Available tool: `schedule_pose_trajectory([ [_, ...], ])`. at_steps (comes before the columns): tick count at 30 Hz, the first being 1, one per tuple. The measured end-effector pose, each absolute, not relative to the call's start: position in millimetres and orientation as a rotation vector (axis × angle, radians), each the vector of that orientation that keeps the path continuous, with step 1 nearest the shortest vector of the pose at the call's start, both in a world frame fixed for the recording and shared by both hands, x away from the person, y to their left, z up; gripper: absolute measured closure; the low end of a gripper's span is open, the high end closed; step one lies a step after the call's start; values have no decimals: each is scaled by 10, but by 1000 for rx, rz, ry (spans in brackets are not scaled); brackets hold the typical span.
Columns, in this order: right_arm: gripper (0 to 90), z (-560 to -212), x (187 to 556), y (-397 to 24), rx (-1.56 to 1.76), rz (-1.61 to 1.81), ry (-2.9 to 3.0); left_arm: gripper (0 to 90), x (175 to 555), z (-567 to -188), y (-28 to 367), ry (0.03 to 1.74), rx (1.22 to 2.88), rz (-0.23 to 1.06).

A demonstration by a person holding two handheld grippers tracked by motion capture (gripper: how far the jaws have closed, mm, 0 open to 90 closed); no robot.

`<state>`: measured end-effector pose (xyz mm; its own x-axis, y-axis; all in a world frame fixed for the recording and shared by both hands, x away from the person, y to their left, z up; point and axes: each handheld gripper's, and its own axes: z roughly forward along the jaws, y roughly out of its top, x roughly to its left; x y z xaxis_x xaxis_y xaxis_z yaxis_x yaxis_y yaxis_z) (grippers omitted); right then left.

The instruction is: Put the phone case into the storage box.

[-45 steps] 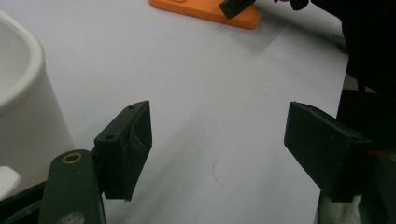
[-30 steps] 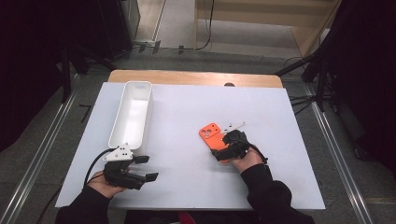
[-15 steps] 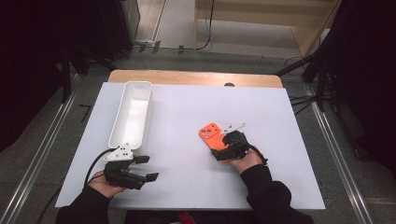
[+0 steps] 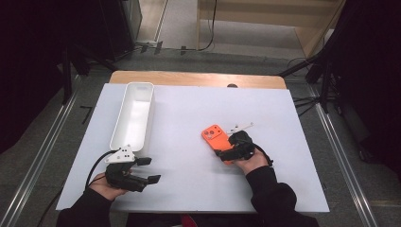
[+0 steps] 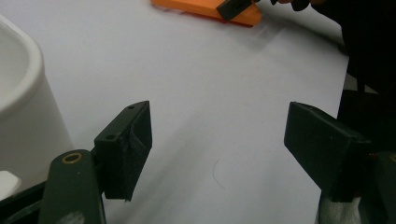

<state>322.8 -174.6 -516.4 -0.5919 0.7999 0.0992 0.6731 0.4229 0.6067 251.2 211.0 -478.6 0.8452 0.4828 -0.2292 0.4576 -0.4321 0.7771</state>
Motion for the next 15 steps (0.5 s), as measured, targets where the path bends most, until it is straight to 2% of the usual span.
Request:
schedule_pose_trajectory([
  [15,136,-5022,3231,-1849,1356,1100,2451,239,2507,-4782,2097,686,2086,34],
])
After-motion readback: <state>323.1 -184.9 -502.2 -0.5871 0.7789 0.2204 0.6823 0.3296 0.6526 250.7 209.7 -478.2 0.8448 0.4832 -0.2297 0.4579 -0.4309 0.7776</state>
